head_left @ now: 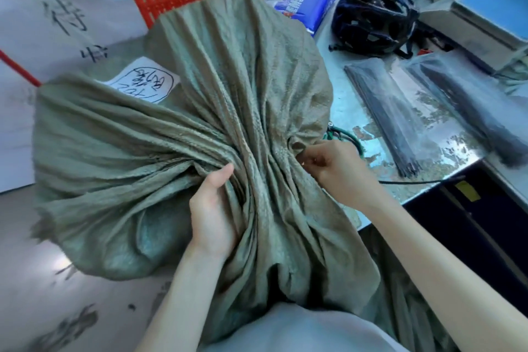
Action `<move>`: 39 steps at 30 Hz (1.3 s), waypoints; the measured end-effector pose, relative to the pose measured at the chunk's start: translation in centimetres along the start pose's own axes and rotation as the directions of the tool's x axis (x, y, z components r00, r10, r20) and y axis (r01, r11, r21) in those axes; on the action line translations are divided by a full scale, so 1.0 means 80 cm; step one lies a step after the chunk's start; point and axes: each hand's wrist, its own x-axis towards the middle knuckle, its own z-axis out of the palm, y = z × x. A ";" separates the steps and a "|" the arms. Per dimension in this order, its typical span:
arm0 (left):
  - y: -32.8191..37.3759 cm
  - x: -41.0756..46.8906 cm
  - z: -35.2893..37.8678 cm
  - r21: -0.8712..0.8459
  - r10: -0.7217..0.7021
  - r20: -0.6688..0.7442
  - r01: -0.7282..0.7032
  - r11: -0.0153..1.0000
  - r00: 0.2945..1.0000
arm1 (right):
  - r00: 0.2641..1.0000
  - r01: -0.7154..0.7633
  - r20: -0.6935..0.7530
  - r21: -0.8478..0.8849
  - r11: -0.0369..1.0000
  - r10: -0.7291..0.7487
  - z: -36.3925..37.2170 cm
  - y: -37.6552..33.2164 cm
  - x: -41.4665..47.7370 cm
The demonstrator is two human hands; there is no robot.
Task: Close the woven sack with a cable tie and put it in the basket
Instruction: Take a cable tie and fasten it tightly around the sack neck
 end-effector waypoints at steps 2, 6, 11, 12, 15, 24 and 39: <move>0.000 -0.004 -0.011 -0.100 0.018 0.006 -0.017 0.995 1.000 | 0.999 0.013 0.035 0.027 1.000 -0.014 0.001 -0.008 0.006; 0.004 -0.010 -0.042 -0.202 -0.056 -0.027 0.049 0.978 0.998 | 0.993 0.030 0.116 0.065 0.997 -0.037 0.008 -0.019 0.019; 0.003 -0.016 -0.039 0.032 -0.100 -0.250 0.111 0.993 0.963 | 0.962 0.044 0.266 0.093 0.995 -0.067 0.025 -0.010 0.026; 0.002 -0.016 -0.034 0.169 -0.064 -0.296 0.118 0.979 0.953 | 0.960 0.031 0.274 0.100 0.995 -0.057 0.032 -0.001 0.029; -0.001 -0.019 -0.027 0.476 0.062 -0.336 0.113 0.872 0.940 | 0.968 0.019 0.244 0.183 0.983 -0.064 0.043 0.010 0.031; 0.005 -0.024 -0.027 0.771 0.175 -0.244 0.081 0.631 0.954 | 0.987 0.078 0.121 0.201 0.976 -0.104 0.044 -0.003 0.027; 0.049 -0.050 -0.036 0.968 0.488 -0.064 -0.065 0.241 0.870 | 0.985 0.169 0.054 -0.063 0.984 -0.165 0.006 0.029 0.033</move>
